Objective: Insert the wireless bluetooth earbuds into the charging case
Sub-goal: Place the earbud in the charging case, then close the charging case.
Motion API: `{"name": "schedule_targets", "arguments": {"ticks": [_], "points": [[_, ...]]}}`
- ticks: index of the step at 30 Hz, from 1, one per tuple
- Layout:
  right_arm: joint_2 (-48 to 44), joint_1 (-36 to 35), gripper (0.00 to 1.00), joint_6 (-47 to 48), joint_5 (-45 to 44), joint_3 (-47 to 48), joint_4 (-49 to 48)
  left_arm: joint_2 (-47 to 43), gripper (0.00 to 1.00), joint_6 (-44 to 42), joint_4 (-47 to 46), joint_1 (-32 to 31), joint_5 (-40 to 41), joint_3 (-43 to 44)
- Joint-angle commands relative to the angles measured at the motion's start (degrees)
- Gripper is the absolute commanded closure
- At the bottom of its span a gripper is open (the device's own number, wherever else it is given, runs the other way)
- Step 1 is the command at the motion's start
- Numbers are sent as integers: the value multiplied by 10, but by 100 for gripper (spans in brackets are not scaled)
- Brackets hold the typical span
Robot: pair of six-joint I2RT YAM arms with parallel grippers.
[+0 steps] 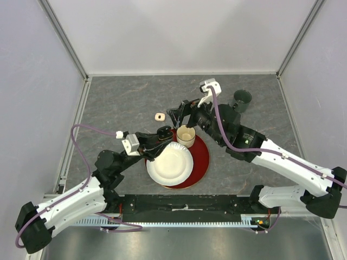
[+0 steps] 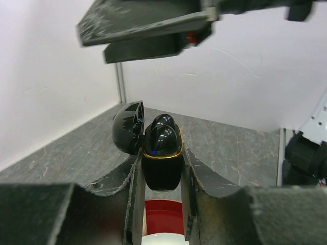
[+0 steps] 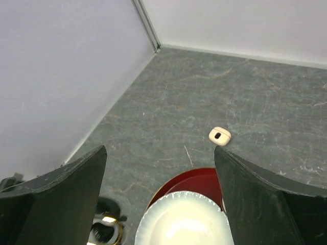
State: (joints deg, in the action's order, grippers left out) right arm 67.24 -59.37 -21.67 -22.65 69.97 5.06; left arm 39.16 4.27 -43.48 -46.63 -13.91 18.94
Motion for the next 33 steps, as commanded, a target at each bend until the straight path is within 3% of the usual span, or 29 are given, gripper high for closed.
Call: {"name": "schedule_targets", "arguments": {"ticks": [1, 9, 33], "points": [[20, 34, 7, -22, 126, 53, 72, -22, 98, -69, 23, 1, -65, 22], [44, 51, 7, -28, 202, 65, 89, -16, 98, -100, 69, 1, -101, 46], [67, 59, 5, -45, 226, 39, 89, -8, 98, -86, 66, 0, -92, 59]]}}
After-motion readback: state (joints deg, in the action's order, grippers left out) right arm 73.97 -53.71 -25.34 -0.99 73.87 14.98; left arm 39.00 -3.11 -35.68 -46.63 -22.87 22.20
